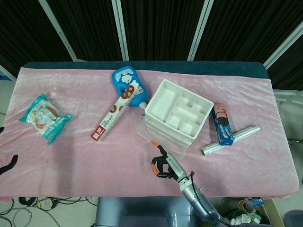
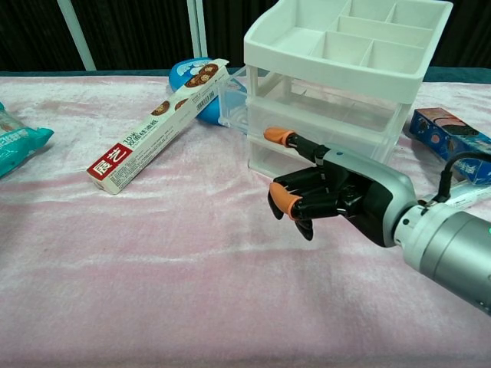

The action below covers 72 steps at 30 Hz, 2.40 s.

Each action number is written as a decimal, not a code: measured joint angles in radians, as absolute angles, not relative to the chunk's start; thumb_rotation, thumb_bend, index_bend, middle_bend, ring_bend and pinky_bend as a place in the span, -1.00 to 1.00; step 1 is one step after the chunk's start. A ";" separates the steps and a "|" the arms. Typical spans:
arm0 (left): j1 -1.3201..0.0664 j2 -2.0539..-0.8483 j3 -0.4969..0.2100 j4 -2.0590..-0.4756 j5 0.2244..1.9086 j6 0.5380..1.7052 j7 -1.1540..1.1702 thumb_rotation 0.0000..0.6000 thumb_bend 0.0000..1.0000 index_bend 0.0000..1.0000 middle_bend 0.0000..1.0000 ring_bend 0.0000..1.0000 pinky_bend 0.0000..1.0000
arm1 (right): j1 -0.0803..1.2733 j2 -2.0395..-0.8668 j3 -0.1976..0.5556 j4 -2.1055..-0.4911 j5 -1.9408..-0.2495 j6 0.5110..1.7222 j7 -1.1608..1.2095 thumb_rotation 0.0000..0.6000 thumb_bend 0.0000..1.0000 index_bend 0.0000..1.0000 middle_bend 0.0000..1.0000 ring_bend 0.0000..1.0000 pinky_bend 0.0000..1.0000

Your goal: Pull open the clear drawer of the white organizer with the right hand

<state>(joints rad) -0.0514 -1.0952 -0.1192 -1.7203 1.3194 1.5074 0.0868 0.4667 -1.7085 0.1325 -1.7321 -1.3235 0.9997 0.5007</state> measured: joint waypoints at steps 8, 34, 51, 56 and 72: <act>-0.052 -1.095 -0.120 -1.722 1.316 1.506 0.089 1.00 -0.41 -0.80 -0.89 -1.00 -0.86 | 0.455 -1.708 0.107 -1.751 -1.348 1.013 0.496 1.00 0.01 -0.86 0.36 0.54 0.44; -0.051 -1.094 -0.121 -1.726 1.310 1.506 0.092 1.00 -0.41 -0.80 -0.89 -1.00 -0.86 | 0.428 -1.714 0.055 -1.760 -1.357 1.016 0.488 1.00 0.01 -0.86 0.36 0.54 0.44; -0.051 -1.095 -0.118 -1.724 1.312 1.504 0.095 1.00 -0.41 -0.80 -0.89 -1.00 -0.86 | 0.397 -1.690 0.020 -1.726 -1.365 1.016 0.523 1.00 0.01 -0.84 0.36 0.54 0.44; -0.051 -1.097 -0.117 -1.725 1.313 1.505 0.101 1.00 -0.41 -0.80 -0.89 -1.00 -0.86 | 0.376 -1.637 0.008 -1.709 -1.364 1.024 0.562 1.00 0.01 -0.79 0.36 0.54 0.44; -0.049 -1.102 -0.115 -1.730 1.319 1.512 0.110 1.00 -0.41 -0.80 -0.89 -1.00 -0.86 | 0.284 -1.353 -0.005 -1.708 -1.361 1.120 0.645 1.00 -0.09 -0.76 0.20 0.44 0.36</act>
